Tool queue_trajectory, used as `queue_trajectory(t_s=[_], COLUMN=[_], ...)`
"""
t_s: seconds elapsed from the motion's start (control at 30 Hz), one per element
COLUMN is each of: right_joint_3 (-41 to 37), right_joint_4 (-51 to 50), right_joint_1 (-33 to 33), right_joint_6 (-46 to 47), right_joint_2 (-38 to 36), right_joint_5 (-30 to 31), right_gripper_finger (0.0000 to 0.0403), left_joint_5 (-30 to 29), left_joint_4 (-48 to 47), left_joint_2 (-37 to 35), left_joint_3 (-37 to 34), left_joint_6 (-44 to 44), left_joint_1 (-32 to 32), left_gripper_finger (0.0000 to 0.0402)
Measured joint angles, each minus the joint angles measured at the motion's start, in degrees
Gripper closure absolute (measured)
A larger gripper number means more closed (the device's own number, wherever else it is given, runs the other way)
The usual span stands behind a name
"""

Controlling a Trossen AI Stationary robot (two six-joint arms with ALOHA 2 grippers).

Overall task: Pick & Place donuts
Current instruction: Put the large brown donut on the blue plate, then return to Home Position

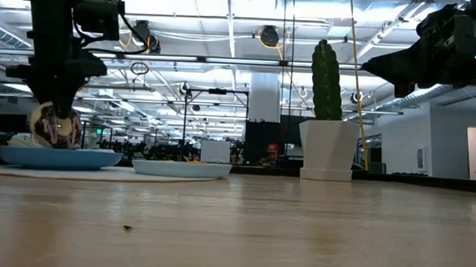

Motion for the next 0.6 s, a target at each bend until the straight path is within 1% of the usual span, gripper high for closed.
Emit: queue_trajectory(t_s=[0.23,0.33,0.47,0.6], right_joint_3=[0.00,0.00,0.00,0.00], right_joint_4=[0.00,0.00,0.00,0.00], right_joint_1=[0.02,0.02,0.01,0.02], right_joint_6=[0.00,0.00,0.00,0.00], right_joint_2=[0.00,0.00,-0.01,0.00], right_joint_5=[0.00,0.00,0.00,0.00], right_gripper_finger=[0.0358,0.0358,0.0358,0.0358], left_joint_5=[-1.62,-1.60,-1.64,-2.08], left_joint_4=[0.12,1.95,3.72,3.87], left_joint_2=[-0.02,-0.10,-0.50,-0.50], left_joint_3=[0.00,0.00,0.56,2.97], left_joint_6=[-0.38,1.92,4.27,6.67], left_joint_1=[0.00,0.00,0.00,0.00], left_gripper_finger=[0.0200,0.0162,0.0126,0.0104])
